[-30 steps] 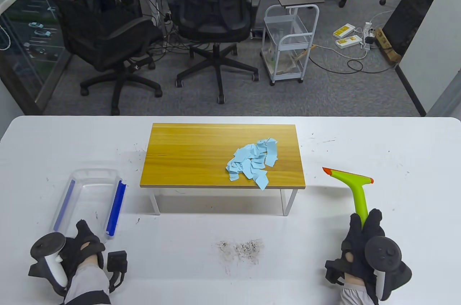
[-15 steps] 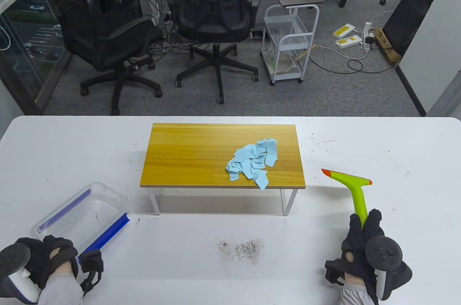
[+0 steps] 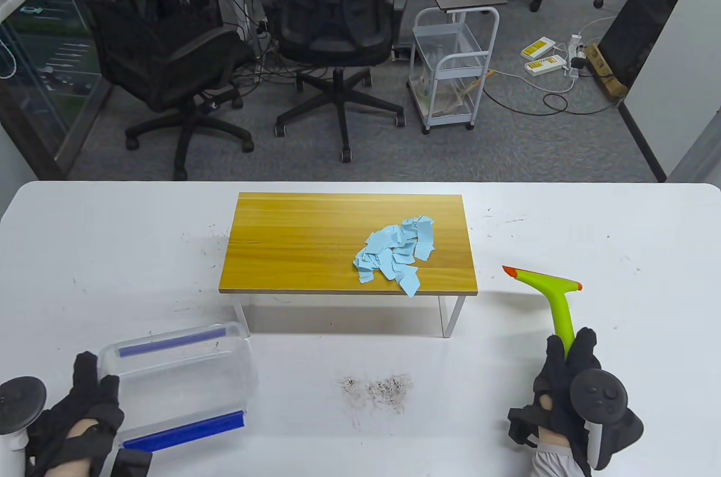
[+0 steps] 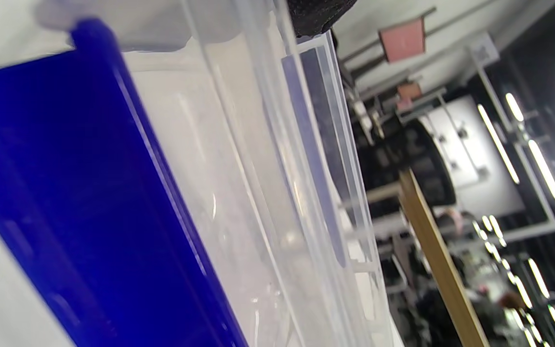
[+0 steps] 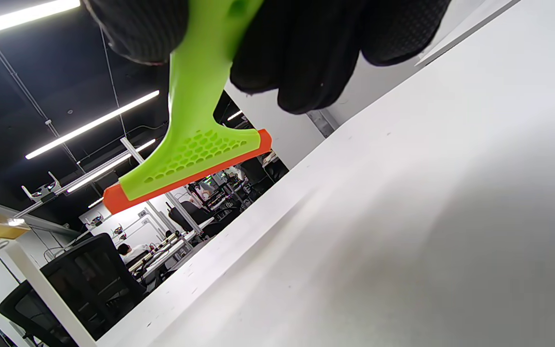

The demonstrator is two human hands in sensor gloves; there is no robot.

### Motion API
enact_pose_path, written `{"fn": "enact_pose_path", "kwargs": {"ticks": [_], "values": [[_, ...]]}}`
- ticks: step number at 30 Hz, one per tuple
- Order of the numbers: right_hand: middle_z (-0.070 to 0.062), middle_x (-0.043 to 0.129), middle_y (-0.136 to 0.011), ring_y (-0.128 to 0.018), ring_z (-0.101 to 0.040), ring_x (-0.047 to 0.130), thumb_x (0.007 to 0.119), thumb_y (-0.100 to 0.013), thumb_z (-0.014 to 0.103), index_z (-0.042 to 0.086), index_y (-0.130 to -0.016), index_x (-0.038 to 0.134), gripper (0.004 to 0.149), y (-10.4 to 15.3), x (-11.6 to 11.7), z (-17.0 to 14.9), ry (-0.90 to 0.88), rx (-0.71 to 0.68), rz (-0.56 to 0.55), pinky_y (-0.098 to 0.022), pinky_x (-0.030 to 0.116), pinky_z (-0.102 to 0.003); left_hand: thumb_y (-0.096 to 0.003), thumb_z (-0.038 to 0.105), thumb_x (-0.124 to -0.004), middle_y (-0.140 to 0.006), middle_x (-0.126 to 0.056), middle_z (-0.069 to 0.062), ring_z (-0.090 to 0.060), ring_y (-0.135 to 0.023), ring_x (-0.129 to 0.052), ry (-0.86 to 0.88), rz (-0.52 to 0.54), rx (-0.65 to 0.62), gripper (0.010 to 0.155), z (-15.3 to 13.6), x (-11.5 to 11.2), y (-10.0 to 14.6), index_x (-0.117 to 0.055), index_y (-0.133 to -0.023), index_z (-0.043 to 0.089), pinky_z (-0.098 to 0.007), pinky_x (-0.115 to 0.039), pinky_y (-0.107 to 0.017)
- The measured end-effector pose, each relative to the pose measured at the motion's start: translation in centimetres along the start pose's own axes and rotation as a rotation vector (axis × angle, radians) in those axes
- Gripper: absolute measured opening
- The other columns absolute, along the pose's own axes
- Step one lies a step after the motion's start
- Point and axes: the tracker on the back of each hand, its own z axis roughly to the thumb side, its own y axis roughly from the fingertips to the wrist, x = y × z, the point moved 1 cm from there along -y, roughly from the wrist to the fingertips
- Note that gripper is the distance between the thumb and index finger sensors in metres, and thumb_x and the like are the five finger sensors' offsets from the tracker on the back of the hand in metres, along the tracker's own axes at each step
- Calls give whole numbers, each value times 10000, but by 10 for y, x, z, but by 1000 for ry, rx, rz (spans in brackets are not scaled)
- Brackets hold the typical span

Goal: Scrape paper scraps from tabletop organizer into plastic storage box

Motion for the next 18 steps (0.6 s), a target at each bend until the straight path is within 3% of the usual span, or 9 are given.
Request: {"fn": "enact_pose_path", "kwargs": {"ticks": [8, 13, 18], "values": [[-124, 939, -657, -545, -359, 978, 824, -402, 412, 80, -942, 708, 644, 0, 0, 1, 6, -7, 3, -510, 737, -601, -644, 218, -632, -1192, -491, -332, -629, -996, -621, -26, -197, -157, 673, 35, -106, -15, -275, -1200, 91, -678, -638, -690], [-123, 939, -658, -545, -358, 979, 822, -403, 414, 83, -943, 707, 643, 0, 1, 1, 7, -7, 5, -512, 737, -600, -644, 220, -633, -1192, -494, -328, -624, -1000, -619, -23, -219, -193, 666, 55, -158, -34, -288, -1198, 89, -676, -636, -693], [-121, 939, -659, -548, -355, 979, 821, -404, 416, 86, -943, 709, 642, 0, 3, 2, 11, -11, 12, -513, 738, -599, -650, 229, -626, -1197, -486, -322, -617, -1008, -611, 33, -225, -201, 669, 69, -195, -49, -273, -1203, 99, -667, -633, -702]]}}
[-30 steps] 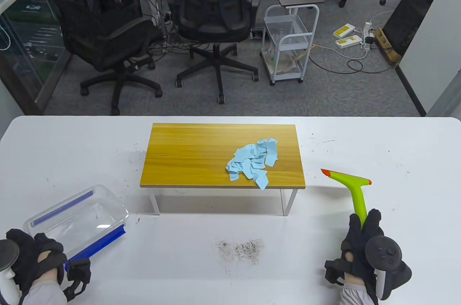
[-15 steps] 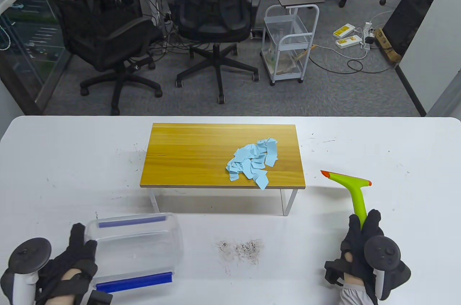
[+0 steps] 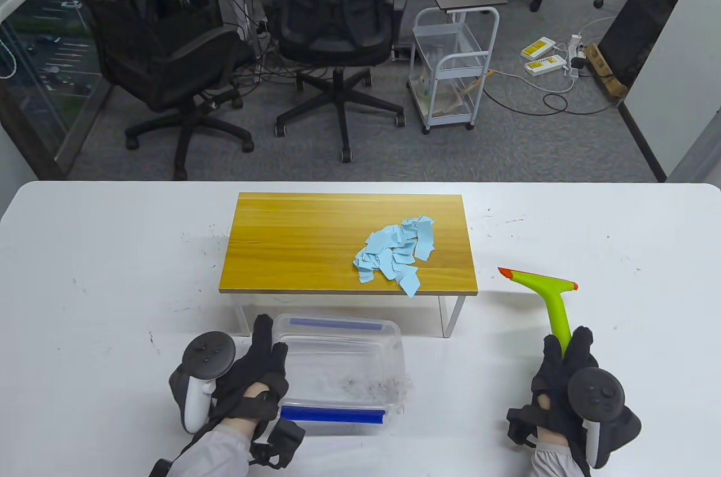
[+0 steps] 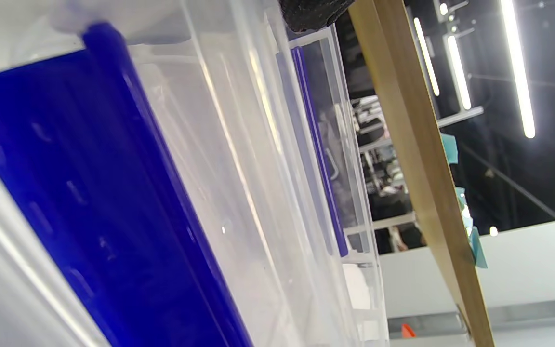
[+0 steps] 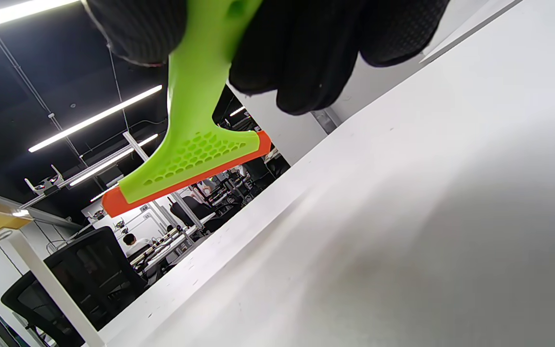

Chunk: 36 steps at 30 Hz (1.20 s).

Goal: Scrape paper scraps from tabletop organizer into plastic storage box

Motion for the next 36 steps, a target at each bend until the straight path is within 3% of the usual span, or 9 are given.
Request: {"fn": "enact_pose_path", "kwargs": {"ticks": [9, 17, 22, 29, 36], "values": [[-117, 940, -659, -547, -349, 981, 818, -406, 421, 93, -943, 712, 638, 1, 2, 2, 1, -16, -2, -513, 741, -595, -673, 240, -597, -1220, -441, -310, -607, -1034, -572, 178, 57, -16, 668, 1, -41, -14, -229, -1215, 107, -659, -602, -731], [-112, 953, -641, -521, -338, 998, 817, -408, 430, 90, -931, 733, 630, 4, 2, 13, 1, -51, 11, -498, 761, -584, -672, 239, -603, -1223, -423, -306, -606, -1044, -536, 192, 87, -27, 668, -11, -43, -18, -232, -1214, 112, -665, -572, -736], [-111, 968, -616, -491, -330, 1009, 818, -409, 438, 81, -919, 752, 626, 9, -16, 23, -18, -71, -39, -482, 774, -578, -669, 233, -620, -1224, -423, -300, -606, -1048, -520, 222, 60, -31, 668, -14, -41, -21, -252, -1214, 116, -672, -555, -733], [-107, 980, -600, -471, -321, 1018, 819, -417, 449, 80, -916, 764, 623, 22, -50, 67, -55, -188, -91, -473, 786, -568, -673, 225, -620, -1235, -378, -286, -602, -1065, -473, 261, -2, -92, 674, -5, -43, -24, -230, -1213, 122, -677, -517, -743], [-102, 982, -608, -481, -322, 1018, 818, -417, 450, 92, -921, 766, 620, 23, -60, 147, 131, -397, -19, -479, 784, -569, -662, 190, -625, -1230, -336, -309, -626, -1060, -430, 315, -33, -107, 694, -1, -44, -23, -204, -1207, 99, -701, -488, -731]]}}
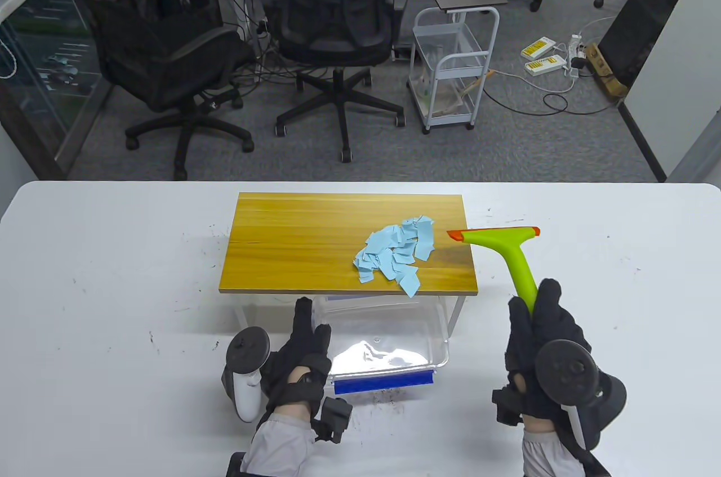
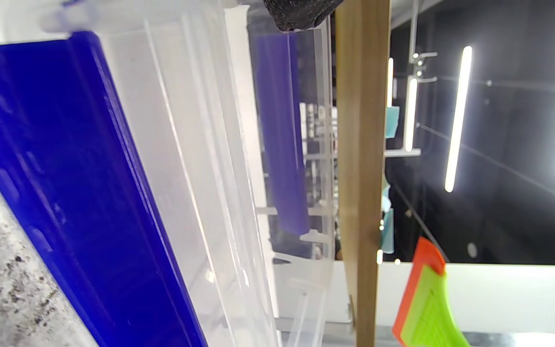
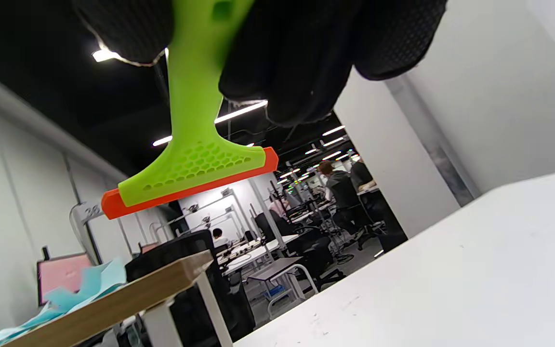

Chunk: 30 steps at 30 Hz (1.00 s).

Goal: Scrape paper scraps from tabletop organizer into plastic storage box

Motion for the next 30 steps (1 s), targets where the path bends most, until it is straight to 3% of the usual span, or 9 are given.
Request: {"fn": "enact_pose_path", "kwargs": {"ticks": [5, 13, 30], "values": [[-96, 986, -607, -479, -315, 1023, 815, -415, 455, 102, -922, 770, 619, -11, -4, 39, 167, -104, 19, -480, 789, -564, -663, 185, -619, -1229, -312, -315, -632, -1058, -411, 32, -8, -10, 700, 2, 2, 1, -185, -1203, 90, -706, -477, -728], [-96, 991, -600, -476, -317, 1025, 816, -412, 456, 102, -918, 774, 620, -17, 14, 48, 300, -134, 94, -479, 790, -565, -659, 173, -610, -1220, -279, -337, -660, -1043, -391, 23, -13, -25, 712, 7, -1, 4, -152, -1194, 68, -721, -468, -713], [-90, 1007, -575, -457, -312, 1038, 818, -412, 466, 89, -906, 792, 621, 44, -21, 45, 229, -232, 207, -472, 801, -564, -658, 173, -616, -1221, -270, -333, -651, -1045, -368, 56, -13, -25, 709, 6, 3, 4, -164, -1195, 71, -723, -447, -711]]}}
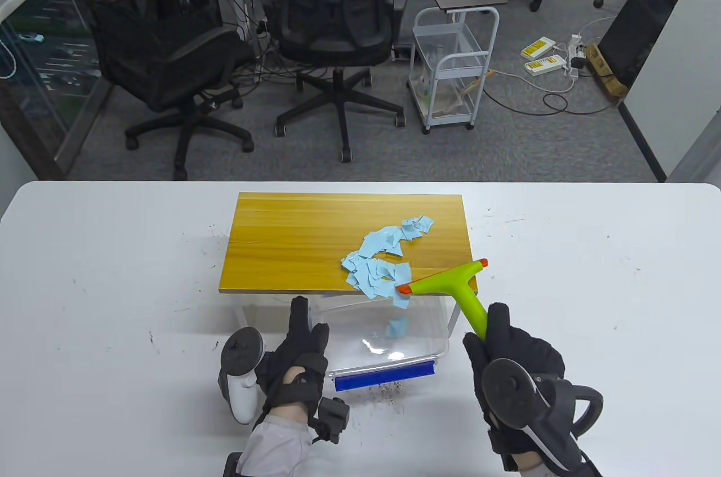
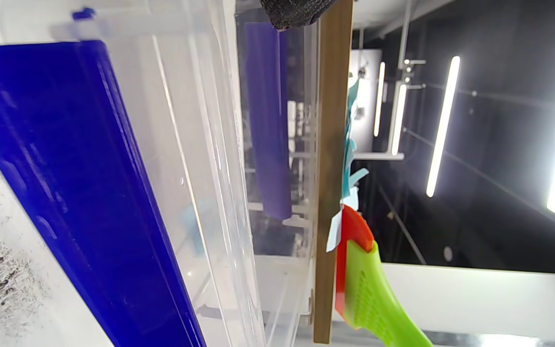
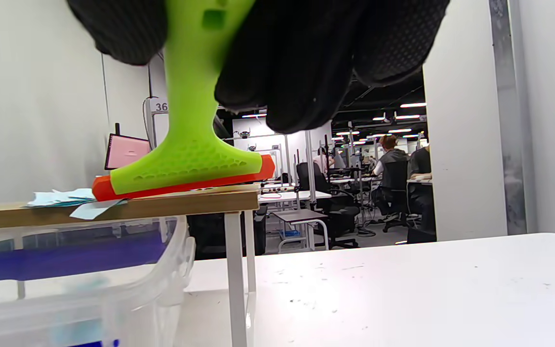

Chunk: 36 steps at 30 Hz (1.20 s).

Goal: Scrape paper scraps from tabletop organizer into plastic storage box

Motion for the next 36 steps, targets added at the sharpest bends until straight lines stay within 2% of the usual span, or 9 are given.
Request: {"fn": "enact_pose_path", "kwargs": {"ticks": [7, 10, 13, 16, 20, 25, 32, 36], "values": [[-93, 1008, -570, -452, -314, 1036, 819, -411, 463, 99, -903, 802, 612, 6, -20, 0, -77, -32, 29, -475, 798, -564, -658, 173, -617, -1220, -269, -333, -649, -1047, -360, 14, 15, 2, 709, -1, 4, 0, -166, -1195, 74, -724, -442, -710], [-92, 1008, -572, -455, -314, 1035, 816, -414, 463, 99, -905, 801, 612, 0, -29, 0, -124, -28, -15, -476, 797, -565, -658, 174, -617, -1222, -268, -329, -646, -1049, -358, 19, 16, 5, 708, -2, 5, -1, -167, -1196, 73, -722, -439, -712], [-91, 1005, -578, -459, -315, 1034, 813, -414, 464, 101, -911, 793, 615, -19, -33, 0, -150, 7, -85, -477, 796, -565, -658, 175, -617, -1222, -270, -328, -646, -1047, -361, 20, 16, 6, 708, -1, 5, -1, -169, -1197, 74, -721, -440, -712], [-90, 1004, -582, -462, -313, 1035, 811, -414, 466, 103, -910, 792, 615, -49, -26, 1, -171, 54, -114, -477, 797, -564, -658, 176, -619, -1223, -273, -325, -642, -1049, -360, 25, 16, 8, 706, 0, 5, 0, -174, -1197, 78, -720, -438, -713], [-90, 1002, -586, -470, -316, 1034, 812, -413, 464, 106, -911, 789, 614, -85, -10, 12, -193, 113, -80, -478, 795, -566, -656, 174, -624, -1224, -278, -325, -643, -1050, -363, 28, 20, 0, 707, 2, 6, 1, -182, -1199, 75, -722, -439, -712], [-90, 1004, -581, -461, -312, 1038, 810, -413, 467, 102, -907, 793, 614, -118, 10, 35, -49, 174, -68, -472, 800, -562, -655, 173, -626, -1224, -276, -325, -643, -1049, -362, 31, 26, -1, 706, 2, 8, 1, -185, -1198, 76, -722, -437, -711], [-74, 1010, -570, -442, -292, 1047, 798, -413, 485, 110, -906, 793, 619, -131, 29, 72, 200, 126, -68, -458, 816, -547, -656, 175, -622, -1224, -273, -325, -642, -1050, -360, 17, 17, 3, 707, 2, 5, 1, -179, -1198, 77, -720, -437, -713], [-60, 1012, -557, -429, -277, 1051, 767, -423, 503, 103, -909, 781, 630, -135, 36, 82, 251, 145, -4, -449, 824, -537, -656, 176, -623, -1224, -274, -324, -639, -1051, -361, 16, 21, 3, 706, 2, 6, 1, -180, -1198, 76, -719, -438, -712]]}}
